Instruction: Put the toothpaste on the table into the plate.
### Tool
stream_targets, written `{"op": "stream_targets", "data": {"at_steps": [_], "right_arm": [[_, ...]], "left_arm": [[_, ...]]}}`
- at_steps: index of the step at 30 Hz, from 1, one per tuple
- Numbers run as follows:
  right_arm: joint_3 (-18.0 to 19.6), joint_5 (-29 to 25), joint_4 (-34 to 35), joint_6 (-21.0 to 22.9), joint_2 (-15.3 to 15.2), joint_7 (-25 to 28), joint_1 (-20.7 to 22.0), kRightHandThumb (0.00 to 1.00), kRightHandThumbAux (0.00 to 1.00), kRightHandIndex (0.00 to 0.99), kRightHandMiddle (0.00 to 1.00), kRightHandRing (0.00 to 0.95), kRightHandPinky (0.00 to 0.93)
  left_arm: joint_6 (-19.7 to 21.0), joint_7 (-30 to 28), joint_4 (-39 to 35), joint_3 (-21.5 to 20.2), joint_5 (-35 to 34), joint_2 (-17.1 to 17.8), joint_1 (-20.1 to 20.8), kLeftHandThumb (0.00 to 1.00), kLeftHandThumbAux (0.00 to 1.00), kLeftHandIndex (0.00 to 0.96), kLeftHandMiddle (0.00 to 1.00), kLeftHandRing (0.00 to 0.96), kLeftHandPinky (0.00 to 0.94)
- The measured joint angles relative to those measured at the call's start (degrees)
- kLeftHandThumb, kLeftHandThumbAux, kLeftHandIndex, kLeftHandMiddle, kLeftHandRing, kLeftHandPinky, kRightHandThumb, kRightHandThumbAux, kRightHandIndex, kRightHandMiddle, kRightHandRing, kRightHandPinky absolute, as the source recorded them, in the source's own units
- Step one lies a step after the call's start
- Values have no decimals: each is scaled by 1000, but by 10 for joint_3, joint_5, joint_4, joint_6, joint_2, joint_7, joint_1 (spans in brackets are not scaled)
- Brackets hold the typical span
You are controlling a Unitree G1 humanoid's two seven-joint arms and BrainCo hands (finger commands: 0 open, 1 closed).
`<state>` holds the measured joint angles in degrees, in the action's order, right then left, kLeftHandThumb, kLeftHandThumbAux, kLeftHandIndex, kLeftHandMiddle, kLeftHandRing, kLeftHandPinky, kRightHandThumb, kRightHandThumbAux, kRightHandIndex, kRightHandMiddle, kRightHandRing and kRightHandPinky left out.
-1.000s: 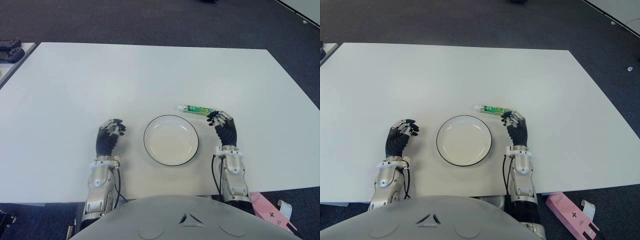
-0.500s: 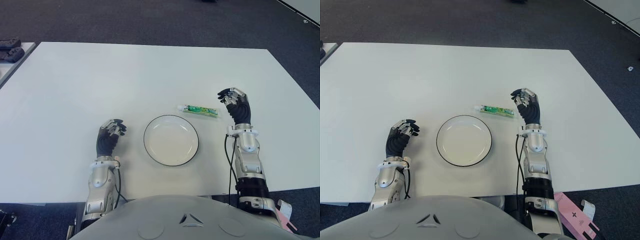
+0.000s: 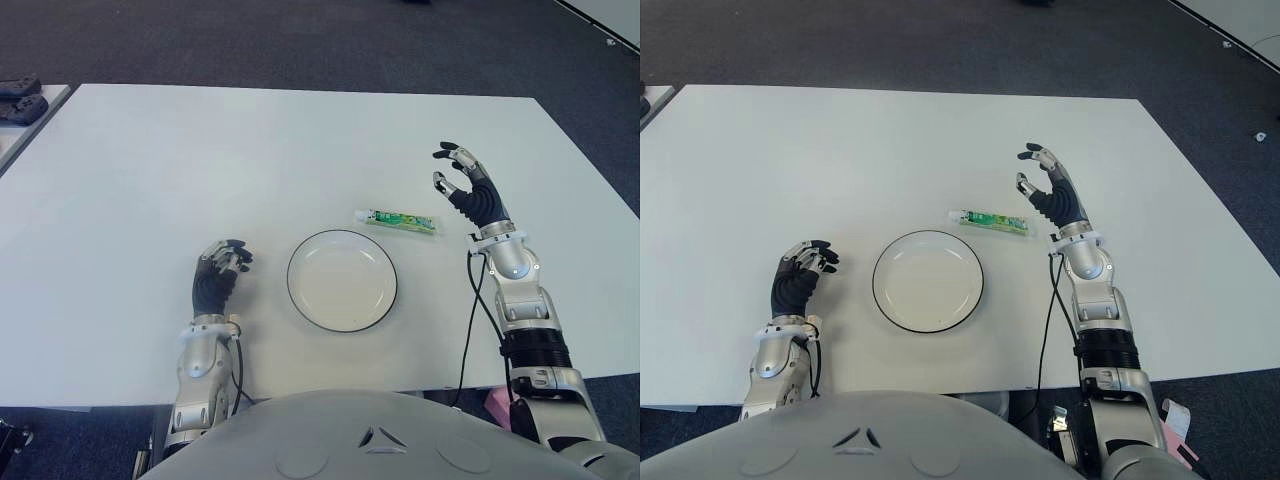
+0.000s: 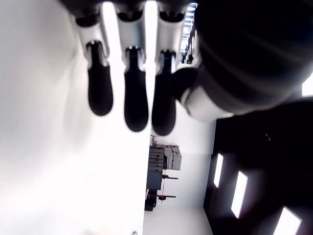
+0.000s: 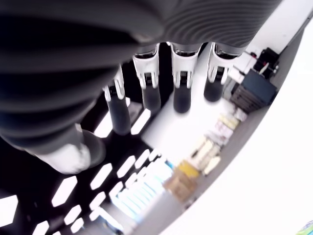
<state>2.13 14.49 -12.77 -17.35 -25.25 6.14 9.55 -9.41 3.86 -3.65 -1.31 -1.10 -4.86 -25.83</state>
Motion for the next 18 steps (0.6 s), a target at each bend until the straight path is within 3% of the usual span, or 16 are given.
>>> {"op": "stream_targets", "data": {"at_steps": [10, 18], "right_arm": [[-58, 43, -70, -22, -33, 35, 61, 557, 287, 0, 0, 0, 0], [-121, 98, -148, -81, -58, 52, 125, 577, 212, 0, 0, 0, 0]], "left_arm": [[3, 1, -6, 1, 0, 0, -3, 703, 722, 434, 543, 543, 528], [6, 4, -7, 0, 0, -1, -3, 706, 722, 434, 522, 516, 508]]}}
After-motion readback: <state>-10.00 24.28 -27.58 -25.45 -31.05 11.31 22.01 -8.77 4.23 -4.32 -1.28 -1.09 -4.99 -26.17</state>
